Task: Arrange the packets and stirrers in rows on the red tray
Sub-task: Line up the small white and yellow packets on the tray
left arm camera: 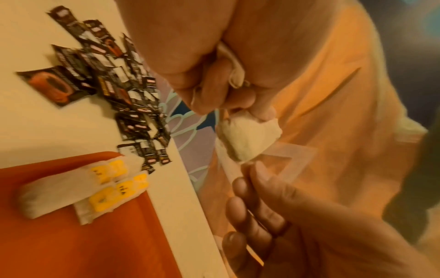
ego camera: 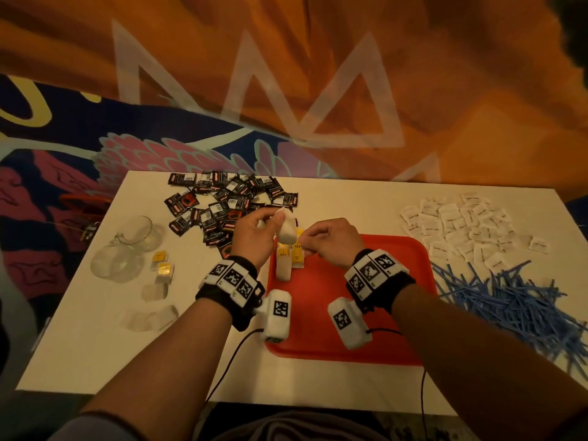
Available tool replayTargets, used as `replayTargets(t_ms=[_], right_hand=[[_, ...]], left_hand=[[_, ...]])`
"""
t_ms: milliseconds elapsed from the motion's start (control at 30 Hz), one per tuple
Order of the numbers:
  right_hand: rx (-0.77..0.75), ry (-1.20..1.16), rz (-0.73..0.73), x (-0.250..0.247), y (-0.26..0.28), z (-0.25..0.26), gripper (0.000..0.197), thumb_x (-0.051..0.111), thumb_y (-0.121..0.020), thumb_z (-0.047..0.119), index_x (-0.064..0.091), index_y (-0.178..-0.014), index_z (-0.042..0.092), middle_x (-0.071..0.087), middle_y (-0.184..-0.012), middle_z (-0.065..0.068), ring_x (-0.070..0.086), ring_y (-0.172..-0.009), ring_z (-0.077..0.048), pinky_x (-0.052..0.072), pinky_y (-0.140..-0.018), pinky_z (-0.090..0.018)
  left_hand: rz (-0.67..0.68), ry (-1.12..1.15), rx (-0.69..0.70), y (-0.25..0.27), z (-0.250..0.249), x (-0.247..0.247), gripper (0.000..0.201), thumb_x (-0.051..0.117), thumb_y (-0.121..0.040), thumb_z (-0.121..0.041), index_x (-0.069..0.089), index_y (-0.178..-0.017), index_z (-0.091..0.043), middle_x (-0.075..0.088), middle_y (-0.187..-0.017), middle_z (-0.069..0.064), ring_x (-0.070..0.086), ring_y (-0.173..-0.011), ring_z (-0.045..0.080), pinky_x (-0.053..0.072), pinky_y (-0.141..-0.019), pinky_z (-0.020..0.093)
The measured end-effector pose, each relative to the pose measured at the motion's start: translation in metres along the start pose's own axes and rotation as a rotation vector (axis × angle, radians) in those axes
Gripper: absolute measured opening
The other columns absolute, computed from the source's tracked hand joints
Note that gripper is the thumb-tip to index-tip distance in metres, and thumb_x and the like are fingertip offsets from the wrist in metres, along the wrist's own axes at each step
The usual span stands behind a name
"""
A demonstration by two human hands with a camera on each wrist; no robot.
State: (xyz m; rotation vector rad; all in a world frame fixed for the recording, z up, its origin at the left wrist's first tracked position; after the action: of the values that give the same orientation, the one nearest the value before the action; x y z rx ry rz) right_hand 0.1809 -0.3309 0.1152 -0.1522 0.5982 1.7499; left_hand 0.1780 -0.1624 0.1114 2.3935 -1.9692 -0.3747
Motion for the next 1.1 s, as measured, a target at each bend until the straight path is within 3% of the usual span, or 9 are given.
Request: replayTargets(t_ms=[100, 167, 233, 367, 533, 600, 767, 900, 1100], right_hand=[[0.045, -0.019, 0.003, 0.021, -0.009, -0.025, 0.01, 0.075, -0.081, 0.013, 0.073, -0.075, 0.022, 0.072, -0.078, 0.002, 0.068, -0.077, -0.012, 0.055, -0.074, -0.031], [0.046, -0.053, 0.066, 0.037, -0.011, -0.037, 0.017, 0.078, -0.08, 0.019, 0.07, -0.096, 0.019, 0.071, -0.092, 0.003, 0.066, -0.089, -0.011, 0.052, -0.077, -0.028], [0.059, -0.067, 0.14, 0.052, -0.012, -0.048, 0.025, 0.077, -0.081, 0.025, 0.069, -0.104, 0.019, 0.071, -0.101, 0.0, 0.066, -0.095, -0.012, 0.051, -0.079, -0.027], [0.147, 0.053, 0.175, 0.067, -0.016, -0.071, 0.008, 0.076, -0.082, 0.029, 0.073, -0.081, 0.022, 0.071, -0.075, 0.005, 0.065, -0.072, -0.013, 0.054, -0.074, -0.034], [0.298, 0.27, 0.134, 0.065, -0.033, -0.12, 0.007, 0.068, -0.089, 0.029, 0.071, -0.089, 0.023, 0.069, -0.093, 0.003, 0.065, -0.086, -0.016, 0.056, -0.081, -0.032], [0.348, 0.322, 0.106, 0.064, -0.041, -0.138, 0.017, 0.065, -0.091, 0.028, 0.072, -0.106, 0.022, 0.07, -0.107, 0.002, 0.065, -0.099, -0.019, 0.055, -0.089, -0.035], [0.398, 0.347, 0.112, 0.071, -0.061, -0.151, 0.021, 0.064, -0.092, 0.028, 0.072, -0.111, 0.021, 0.069, -0.11, 0.002, 0.064, -0.101, -0.018, 0.053, -0.088, -0.032], [0.415, 0.416, 0.152, 0.08, -0.071, -0.151, 0.018, 0.062, -0.094, 0.025, 0.074, -0.102, 0.015, 0.07, -0.1, -0.002, 0.066, -0.094, -0.021, 0.057, -0.082, -0.031], [0.445, 0.482, 0.105, 0.081, -0.074, -0.148, 0.009, 0.063, -0.091, 0.025, 0.067, -0.095, 0.019, 0.061, -0.09, 0.003, 0.053, -0.077, -0.012, 0.037, -0.052, -0.018]], left_hand=[[-0.011, -0.017, -0.09, 0.001, 0.028, -0.007, 0.011, 0.066, -0.095, -0.021, 0.072, -0.088, -0.027, 0.059, -0.074, 0.01, 0.045, -0.05, 0.011, 0.046, -0.054, 0.045], [0.014, -0.019, -0.121, 0.003, 0.045, -0.008, 0.009, 0.066, -0.095, -0.019, 0.072, -0.089, -0.023, 0.057, -0.087, 0.033, 0.043, -0.048, 0.02, 0.047, -0.058, 0.051], [0.051, -0.026, -0.131, 0.005, 0.057, -0.007, 0.007, 0.066, -0.094, -0.018, 0.073, -0.092, -0.019, 0.064, -0.098, 0.03, 0.043, -0.052, 0.021, 0.049, -0.066, 0.055], [0.107, -0.065, -0.18, 0.001, 0.089, -0.004, 0.005, 0.069, -0.092, -0.02, 0.073, -0.091, -0.019, 0.059, -0.066, -0.005, 0.044, -0.053, 0.001, 0.036, -0.052, 0.024], [0.164, -0.465, -0.149, -0.01, 0.124, -0.001, 0.007, 0.072, -0.089, -0.023, 0.076, -0.094, -0.022, 0.069, -0.091, -0.007, 0.062, -0.085, 0.01, 0.042, -0.07, 0.014], [0.264, -0.733, -0.076, -0.013, 0.135, 0.006, 0.012, 0.07, -0.091, -0.026, 0.076, -0.101, -0.023, 0.069, -0.102, -0.001, 0.063, -0.096, 0.017, 0.041, -0.077, 0.019], [0.488, -0.996, -0.011, -0.012, 0.153, 0.021, 0.03, 0.057, -0.097, -0.03, 0.063, -0.126, -0.025, 0.053, -0.127, 0.002, 0.059, -0.108, 0.028, 0.049, -0.092, 0.036], [0.555, -1.145, 0.033, -0.014, 0.159, 0.025, 0.033, 0.048, -0.1, -0.035, 0.055, -0.132, -0.027, 0.049, -0.13, 0.003, 0.06, -0.103, 0.03, 0.052, -0.087, 0.041], [0.543, -1.251, 0.095, -0.016, 0.158, 0.027, 0.028, 0.042, -0.103, -0.032, 0.054, -0.127, -0.024, 0.051, -0.124, 0.005, 0.062, -0.096, 0.031, 0.049, -0.076, 0.038]])
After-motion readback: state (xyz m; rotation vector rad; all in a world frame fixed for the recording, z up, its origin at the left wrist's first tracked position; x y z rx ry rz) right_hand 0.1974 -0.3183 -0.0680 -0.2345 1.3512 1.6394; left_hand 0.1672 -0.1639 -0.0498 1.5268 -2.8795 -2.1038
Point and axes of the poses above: each hand's wrist, its own y-axis away from the middle knuckle, its own x-axis out of the palm, z = x × y, the point moved 4 cm from there along -y, towards the middle knuckle
